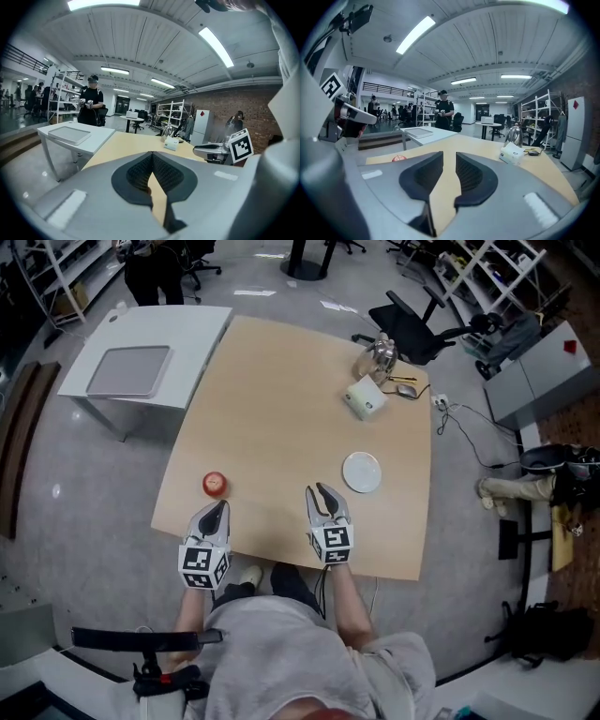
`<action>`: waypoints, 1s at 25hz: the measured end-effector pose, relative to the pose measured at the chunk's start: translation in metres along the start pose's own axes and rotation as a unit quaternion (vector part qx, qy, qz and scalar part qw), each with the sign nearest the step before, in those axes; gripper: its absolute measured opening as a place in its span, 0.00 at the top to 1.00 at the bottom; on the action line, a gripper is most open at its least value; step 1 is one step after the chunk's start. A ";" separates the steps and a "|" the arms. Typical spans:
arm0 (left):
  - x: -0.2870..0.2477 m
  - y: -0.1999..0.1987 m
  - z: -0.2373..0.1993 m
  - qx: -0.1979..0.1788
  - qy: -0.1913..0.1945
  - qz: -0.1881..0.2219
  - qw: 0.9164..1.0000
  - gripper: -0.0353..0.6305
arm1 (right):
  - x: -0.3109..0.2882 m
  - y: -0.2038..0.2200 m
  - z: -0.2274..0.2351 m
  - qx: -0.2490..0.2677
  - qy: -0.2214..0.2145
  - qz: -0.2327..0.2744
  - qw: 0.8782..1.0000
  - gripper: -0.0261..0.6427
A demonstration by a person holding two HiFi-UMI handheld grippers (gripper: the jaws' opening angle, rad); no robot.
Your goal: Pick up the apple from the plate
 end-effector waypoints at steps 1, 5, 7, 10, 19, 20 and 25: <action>-0.004 -0.001 0.004 -0.002 0.005 0.002 1.000 0.92 | 0.005 0.001 0.004 -0.003 0.005 0.003 1.000 0.83; -0.021 -0.005 0.019 -0.011 0.027 0.009 1.000 0.92 | 0.022 0.005 0.019 -0.012 0.028 0.013 0.999 0.85; -0.025 -0.010 0.024 -0.014 0.038 0.011 0.999 0.92 | 0.031 0.004 0.023 -0.022 0.040 0.016 0.999 0.85; -0.030 -0.017 0.033 -0.020 0.058 0.012 0.998 0.92 | 0.048 0.002 0.031 -0.033 0.061 0.020 0.997 0.86; -0.048 -0.032 0.060 -0.039 0.117 0.023 0.992 0.92 | 0.094 0.000 0.046 -0.052 0.122 0.042 0.990 0.89; -0.051 -0.033 0.063 -0.041 0.123 0.024 0.991 0.92 | 0.098 0.001 0.048 -0.053 0.128 0.044 0.989 0.89; -0.063 -0.034 0.077 -0.051 0.151 0.029 0.987 0.92 | 0.117 0.008 0.055 -0.058 0.158 0.055 0.984 0.92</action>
Point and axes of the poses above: the fingertips, and each gripper's own axes: x backward along the fingers, z to its right, y out of its underside, the point moved 10 cm from there along x, backward along the fingers, and after that the axes turned 10 degrees about -x, right-handed, at the moved point
